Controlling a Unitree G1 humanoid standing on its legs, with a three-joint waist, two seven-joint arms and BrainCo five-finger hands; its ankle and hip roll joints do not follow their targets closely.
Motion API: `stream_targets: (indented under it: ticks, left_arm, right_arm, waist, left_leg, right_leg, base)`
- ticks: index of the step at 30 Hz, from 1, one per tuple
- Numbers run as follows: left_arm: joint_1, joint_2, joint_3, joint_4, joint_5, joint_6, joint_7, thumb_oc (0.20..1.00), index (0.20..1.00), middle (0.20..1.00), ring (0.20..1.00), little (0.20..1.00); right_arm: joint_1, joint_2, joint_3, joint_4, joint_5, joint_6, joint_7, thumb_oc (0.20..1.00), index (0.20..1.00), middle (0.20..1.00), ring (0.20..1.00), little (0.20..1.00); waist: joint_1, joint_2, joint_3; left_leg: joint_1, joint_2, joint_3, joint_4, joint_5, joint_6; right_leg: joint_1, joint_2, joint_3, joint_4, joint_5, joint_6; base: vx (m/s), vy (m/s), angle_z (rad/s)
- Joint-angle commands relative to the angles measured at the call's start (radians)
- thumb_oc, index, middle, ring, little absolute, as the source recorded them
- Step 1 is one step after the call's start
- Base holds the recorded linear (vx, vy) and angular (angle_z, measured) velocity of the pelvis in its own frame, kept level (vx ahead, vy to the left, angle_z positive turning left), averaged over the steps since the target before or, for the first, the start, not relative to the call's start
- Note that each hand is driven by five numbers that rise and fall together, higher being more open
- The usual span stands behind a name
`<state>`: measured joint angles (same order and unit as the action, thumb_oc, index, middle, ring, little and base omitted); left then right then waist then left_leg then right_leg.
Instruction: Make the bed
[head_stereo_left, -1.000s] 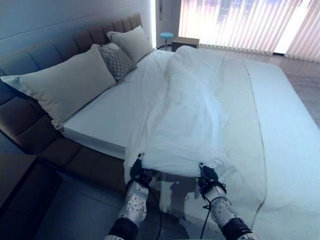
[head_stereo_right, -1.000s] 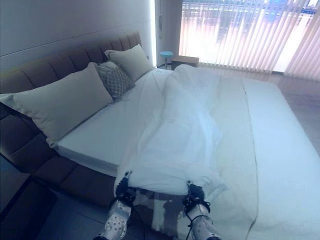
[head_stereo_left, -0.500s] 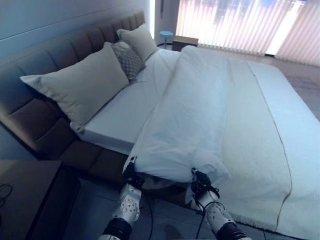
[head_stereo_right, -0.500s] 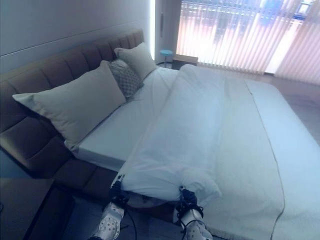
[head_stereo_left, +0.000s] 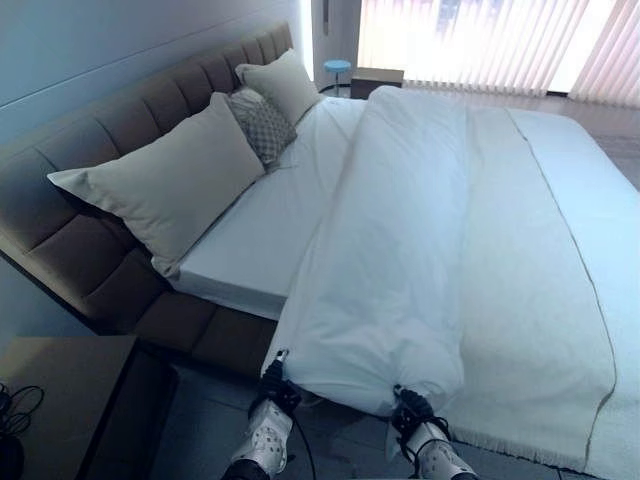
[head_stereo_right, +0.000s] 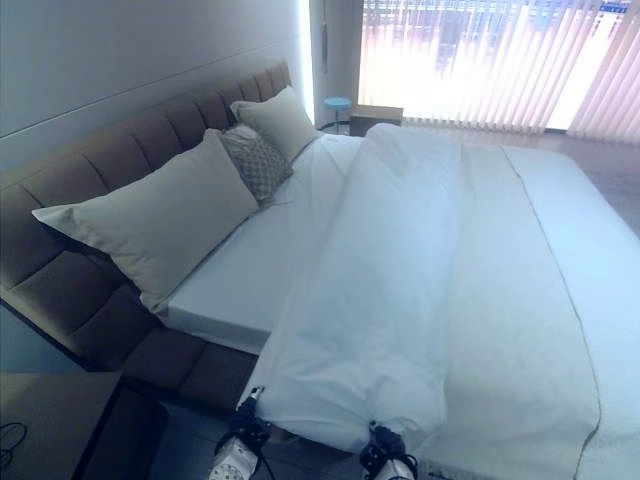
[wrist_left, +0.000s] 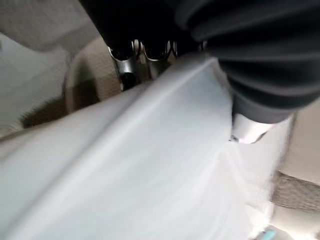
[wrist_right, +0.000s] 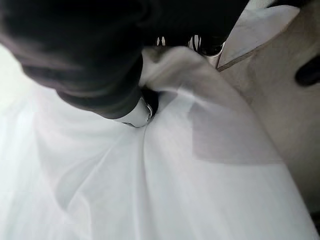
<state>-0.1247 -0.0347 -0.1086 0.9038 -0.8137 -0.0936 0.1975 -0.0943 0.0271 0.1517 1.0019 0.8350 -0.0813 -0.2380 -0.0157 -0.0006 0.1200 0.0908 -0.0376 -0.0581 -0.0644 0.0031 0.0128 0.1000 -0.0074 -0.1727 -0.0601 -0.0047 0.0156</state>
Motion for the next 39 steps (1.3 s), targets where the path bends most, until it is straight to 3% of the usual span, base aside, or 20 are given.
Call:
stream_targets:
  ticks: [1,7,8,9,10,15,25,26,33,34,35,36,37,39]
  left_arm:
    - [0.057,0.143,0.079,0.091,0.075,-0.051,0.037,0.2,0.2,0.2,0.2,0.2]
    - [-0.009,0.16,0.062,0.169,0.097,-0.068,0.033,0.2,0.2,0.2,0.2,0.2]
    - [-0.025,0.165,0.06,0.193,0.104,-0.068,0.032,0.31,0.31,0.31,0.31,0.31]
    - [-0.037,0.17,0.057,0.209,0.115,-0.07,0.031,1.0,1.0,1.0,1.0,1.0]
    - [-0.05,0.176,0.048,0.24,0.143,-0.068,0.038,1.0,1.0,1.0,1.0,1.0]
    - [-0.094,0.189,0.022,0.316,0.247,-0.046,0.039,1.0,1.0,1.0,1.0,1.0]
    - [-0.015,0.223,0.02,0.468,0.573,0.058,-0.007,1.0,1.0,1.0,1.0,1.0]
    - [0.004,0.236,0.015,0.488,0.639,0.073,-0.013,1.0,1.0,1.0,1.0,1.0]
    - [0.022,0.261,0.013,0.489,0.701,0.083,-0.038,1.0,1.0,1.0,1.0,1.0]
    - [0.016,0.259,0.009,0.476,0.687,0.077,-0.046,1.0,1.0,1.0,1.0,1.0]
    - [-0.007,0.258,-0.006,0.438,0.662,0.07,-0.056,1.0,1.0,1.0,1.0,1.0]
    - [-0.007,0.258,-0.006,0.438,0.662,0.07,-0.056,1.0,1.0,1.0,1.0,1.0]
    - [-0.043,0.253,-0.029,0.372,0.625,0.054,-0.063,1.0,1.0,1.0,1.0,1.0]
    - [-0.059,0.253,-0.043,0.33,0.595,0.045,-0.065,1.0,1.0,1.0,1.0,1.0]
  right_arm:
    - [0.03,-0.142,-0.084,0.114,-0.057,-0.034,-0.031,0.2,0.2,0.2,0.2,0.2]
    - [-0.036,-0.153,-0.068,0.183,-0.065,-0.037,-0.025,0.2,0.2,0.2,0.2,0.2]
    - [-0.051,-0.155,-0.063,0.197,-0.071,-0.037,-0.025,0.209,0.209,0.209,0.209,0.209]
    - [-0.066,-0.159,-0.06,0.21,-0.075,-0.034,-0.023,0.718,0.718,0.718,0.718,0.718]
    - [-0.078,-0.164,-0.055,0.23,-0.087,-0.028,-0.024,1.0,1.0,1.0,1.0,1.0]
    - [-0.131,-0.194,-0.047,0.308,-0.157,0.008,-0.019,1.0,1.0,1.0,1.0,1.0]
    - [-0.04,-0.288,-0.131,0.407,-0.34,0.08,0.025,1.0,1.0,1.0,1.0,1.0]
    - [-0.011,-0.319,-0.141,0.424,-0.421,0.098,0.034,1.0,1.0,1.0,1.0,1.0]
    - [0.034,-0.376,-0.198,0.433,-0.485,0.114,0.06,1.0,1.0,1.0,1.0,1.0]
    - [0.026,-0.383,-0.194,0.425,-0.487,0.113,0.063,1.0,1.0,1.0,1.0,1.0]
    - [0.004,-0.397,-0.18,0.391,-0.479,0.102,0.062,1.0,1.0,1.0,1.0,1.0]
    - [0.004,-0.397,-0.181,0.39,-0.479,0.103,0.062,1.0,1.0,1.0,1.0,1.0]
    - [-0.028,-0.405,-0.153,0.316,-0.466,0.085,0.062,1.0,1.0,1.0,1.0,1.0]
    - [-0.049,-0.411,-0.132,0.275,-0.46,0.078,0.061,1.0,1.0,1.0,1.0,1.0]
  waist:
    - [0.017,-0.004,0.005]
    - [0.01,0.005,0.053]
    - [0.009,0.007,0.06]
    - [0.008,0.008,0.064]
    - [0.007,0.01,0.068]
    - [0.004,0.021,0.072]
    - [-0.03,0.041,0.029]
    - [-0.04,0.046,0.018]
    - [-0.075,0.059,-0.003]
    - [-0.079,0.057,-0.003]
    - [-0.082,0.046,0.011]
    - [-0.082,0.046,0.011]
    - [-0.076,0.029,0.037]
    - [-0.069,0.025,0.046]
  left_leg:
    - [-0.087,-0.038,0.057,-0.023,0.018,-0.037]
    - [-0.158,-0.033,0.066,-0.023,0.038,-0.041]
    - [-0.177,-0.033,0.068,-0.023,0.044,-0.043]
    - [-0.193,-0.033,0.071,-0.023,0.048,-0.045]
    - [-0.206,-0.033,0.076,-0.023,0.053,-0.048]
    - [-0.228,-0.035,0.08,-0.023,0.053,-0.05]
    - [-0.107,-0.032,0.113,-0.023,-0.003,-0.041]
    - [-0.075,-0.026,0.122,-0.023,-0.013,-0.04]
    - [0.018,-0.008,0.142,-0.023,-0.023,-0.039]
    - [0.017,-0.008,0.147,0.01,-0.029,-0.042]
    - [-0.015,-0.008,0.162,0.119,-0.043,-0.055]
    - [-0.018,-0.008,0.162,0.123,-0.045,-0.055]
    - [-0.072,-0.018,0.163,0.224,-0.041,-0.07]
    - [-0.104,-0.028,0.147,0.276,-0.036,-0.075]
  right_leg:
    - [-0.089,0.007,0.015,-0.023,0.047,0.063]
    - [-0.164,0.009,0.021,-0.027,0.072,0.064]
    - [-0.185,0.01,0.023,-0.027,0.078,0.066]
    - [-0.202,0.009,0.024,-0.027,0.084,0.067]
    - [-0.215,0.007,0.022,-0.027,0.089,0.069]
    - [-0.237,0.008,0.022,-0.027,0.089,0.069]
    - [-0.129,0.008,0.036,-0.014,0.038,0.065]
    - [-0.114,0.007,0.043,0.02,0.016,0.062]
    - [-0.082,0.016,0.072,0.126,-0.05,0.04]
    - [-0.076,0.014,0.077,0.129,-0.053,0.038]
    - [-0.069,0.005,0.081,0.131,-0.052,0.034]
    - [-0.069,0.005,0.081,0.131,-0.052,0.034]
    - [-0.066,-0.007,0.087,0.133,-0.045,0.03]
    - [-0.07,-0.008,0.094,0.138,-0.045,0.026]
  base:
    - [0.0,0.0,0.0]
    - [-0.08,-0.014,0.01]
    - [-0.1,-0.012,0.02]
    - [-0.07,-0.01,0.01]
    - [-0.04,-0.003,0.02]
    - [0.03,0.003,0.1]
    - [0.12,-0.006,-0.01]
    - [0.11,-0.038,-0.02]
    - [0.08,-0.087,-0.18]
    - [-0.03,-0.099,-0.19]
    - [-0.03,-0.099,-0.19]
    - [-0.11,-0.116,-0.2]
    - [-0.07,-0.051,-0.14]
    - [-0.06,-0.044,-0.23]
